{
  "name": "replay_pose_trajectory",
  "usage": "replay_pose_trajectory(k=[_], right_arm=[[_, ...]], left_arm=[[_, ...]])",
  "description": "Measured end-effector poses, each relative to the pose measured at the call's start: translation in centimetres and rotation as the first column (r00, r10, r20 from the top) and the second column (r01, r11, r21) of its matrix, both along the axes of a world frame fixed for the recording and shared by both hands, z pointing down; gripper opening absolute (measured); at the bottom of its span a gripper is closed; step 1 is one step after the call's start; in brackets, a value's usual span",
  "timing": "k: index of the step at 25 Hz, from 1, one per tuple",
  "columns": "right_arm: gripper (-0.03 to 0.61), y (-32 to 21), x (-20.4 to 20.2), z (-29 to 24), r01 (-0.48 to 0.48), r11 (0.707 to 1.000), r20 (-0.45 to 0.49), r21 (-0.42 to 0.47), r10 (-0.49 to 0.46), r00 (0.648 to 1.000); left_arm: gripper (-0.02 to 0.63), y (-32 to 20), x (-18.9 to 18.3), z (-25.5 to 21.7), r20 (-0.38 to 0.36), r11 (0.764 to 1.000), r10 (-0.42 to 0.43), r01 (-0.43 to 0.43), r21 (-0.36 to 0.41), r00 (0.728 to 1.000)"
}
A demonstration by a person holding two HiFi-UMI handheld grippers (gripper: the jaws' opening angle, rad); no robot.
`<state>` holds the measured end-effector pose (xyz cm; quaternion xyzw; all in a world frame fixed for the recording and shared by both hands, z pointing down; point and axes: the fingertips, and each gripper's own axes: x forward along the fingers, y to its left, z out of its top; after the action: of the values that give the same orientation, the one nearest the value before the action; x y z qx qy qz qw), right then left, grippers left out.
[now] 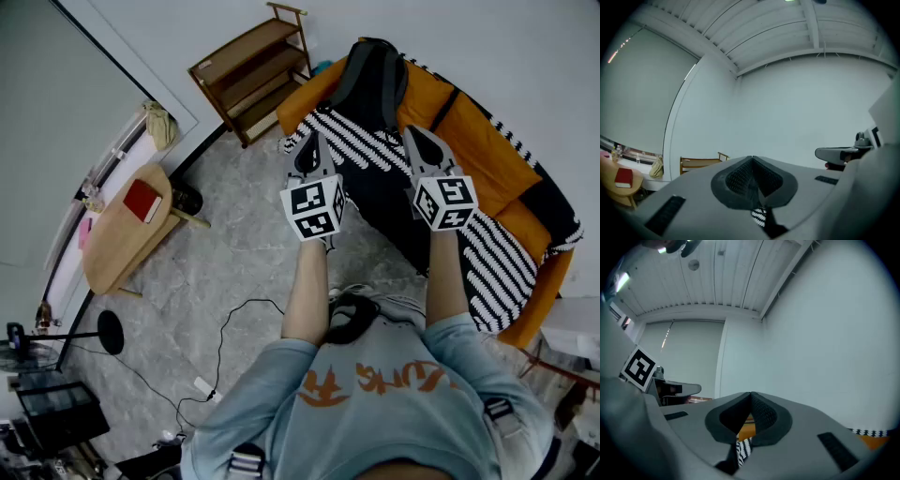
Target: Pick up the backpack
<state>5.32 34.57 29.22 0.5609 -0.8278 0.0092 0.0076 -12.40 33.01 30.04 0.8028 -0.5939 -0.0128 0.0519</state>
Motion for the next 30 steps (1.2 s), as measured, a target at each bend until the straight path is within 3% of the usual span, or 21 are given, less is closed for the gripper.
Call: replay_pose_trajectory(k=[5, 16, 30], right_arm=[[-0.003, -0.2, 1.1, 0.2, -0.018, 1.0, 0.055, -0.005, 0.018, 0.998], [-0.003, -1.7, 2.4, -0.5, 0.005, 1.0, 0.086, -0.002, -0.005, 0.996], [-0.003, -3.2, 3.8, -3.1, 0.037, 0.997, 0.157, 0.071, -0.048, 0.987]], left_arm=[[0.021, 0.2, 0.8, -0.1, 0.008, 1.0, 0.002, -0.002, 0.0, 1.0], [0.021, -0.5, 0.7, 0.4, 0.038, 0.999, -0.036, 0.037, -0.024, 0.999], [0.021, -1.2, 0.8, -2.5, 0.058, 0.997, -0.064, 0.062, 0.046, 0.996]])
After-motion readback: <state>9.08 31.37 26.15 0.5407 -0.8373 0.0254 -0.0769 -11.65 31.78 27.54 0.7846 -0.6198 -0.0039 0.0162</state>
